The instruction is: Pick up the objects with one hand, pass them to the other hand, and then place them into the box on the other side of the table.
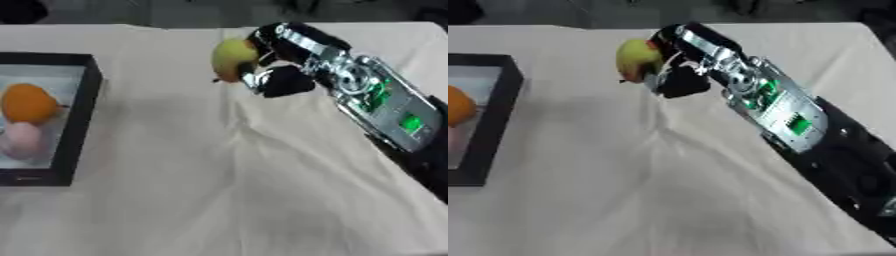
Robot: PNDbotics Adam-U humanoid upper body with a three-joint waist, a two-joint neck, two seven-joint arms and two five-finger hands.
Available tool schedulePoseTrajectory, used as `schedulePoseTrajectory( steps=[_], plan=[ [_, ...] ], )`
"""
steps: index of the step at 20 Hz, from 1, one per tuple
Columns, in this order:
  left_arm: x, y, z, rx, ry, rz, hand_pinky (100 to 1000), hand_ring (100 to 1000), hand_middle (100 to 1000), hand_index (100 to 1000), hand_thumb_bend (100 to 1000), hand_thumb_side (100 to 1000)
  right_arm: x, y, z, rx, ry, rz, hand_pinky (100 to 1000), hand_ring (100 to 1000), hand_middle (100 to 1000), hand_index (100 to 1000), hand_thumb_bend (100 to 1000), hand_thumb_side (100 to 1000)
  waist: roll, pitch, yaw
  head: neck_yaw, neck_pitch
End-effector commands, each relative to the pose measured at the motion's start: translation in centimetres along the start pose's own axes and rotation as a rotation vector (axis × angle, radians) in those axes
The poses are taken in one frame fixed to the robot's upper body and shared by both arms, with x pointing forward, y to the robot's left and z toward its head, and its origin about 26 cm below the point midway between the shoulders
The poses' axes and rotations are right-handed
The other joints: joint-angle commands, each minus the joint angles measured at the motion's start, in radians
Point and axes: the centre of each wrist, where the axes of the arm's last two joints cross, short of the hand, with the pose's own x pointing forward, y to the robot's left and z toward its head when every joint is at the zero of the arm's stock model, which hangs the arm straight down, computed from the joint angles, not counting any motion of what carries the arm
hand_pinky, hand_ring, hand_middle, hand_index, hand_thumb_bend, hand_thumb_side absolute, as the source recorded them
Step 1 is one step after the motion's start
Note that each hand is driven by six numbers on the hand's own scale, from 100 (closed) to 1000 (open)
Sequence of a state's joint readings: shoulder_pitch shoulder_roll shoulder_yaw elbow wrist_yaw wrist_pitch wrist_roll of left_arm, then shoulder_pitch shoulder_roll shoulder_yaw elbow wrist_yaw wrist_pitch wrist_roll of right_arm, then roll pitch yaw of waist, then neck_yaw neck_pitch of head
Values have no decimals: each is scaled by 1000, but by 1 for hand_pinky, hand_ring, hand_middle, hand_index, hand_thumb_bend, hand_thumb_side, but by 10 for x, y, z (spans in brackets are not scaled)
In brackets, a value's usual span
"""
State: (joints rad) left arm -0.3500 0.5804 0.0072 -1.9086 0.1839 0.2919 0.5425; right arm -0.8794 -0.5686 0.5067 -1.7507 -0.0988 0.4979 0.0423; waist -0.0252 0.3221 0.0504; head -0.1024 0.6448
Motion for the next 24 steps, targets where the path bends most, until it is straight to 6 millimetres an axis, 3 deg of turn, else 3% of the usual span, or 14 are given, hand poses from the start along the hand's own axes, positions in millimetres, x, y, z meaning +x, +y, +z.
schedulePoseTrajectory(
  steps=[1,12,24],
  plan=[
    [9,-2,2,-101,-62,-22,686,760,752,802,462,469,9,-6,1,-23,-47,-20,794,757,617,591,100,100,18,-17,0,5,-15],
    [5,-18,11,-434,-117,-63,682,743,764,809,433,443,20,5,-6,1,-109,-68,759,738,614,589,100,100,19,-16,-4,12,-13],
    [11,-37,11,-599,-156,-64,679,740,762,810,415,438,38,25,-16,57,-162,-119,736,733,615,591,100,100,18,-15,-4,21,-7]
  ],
)
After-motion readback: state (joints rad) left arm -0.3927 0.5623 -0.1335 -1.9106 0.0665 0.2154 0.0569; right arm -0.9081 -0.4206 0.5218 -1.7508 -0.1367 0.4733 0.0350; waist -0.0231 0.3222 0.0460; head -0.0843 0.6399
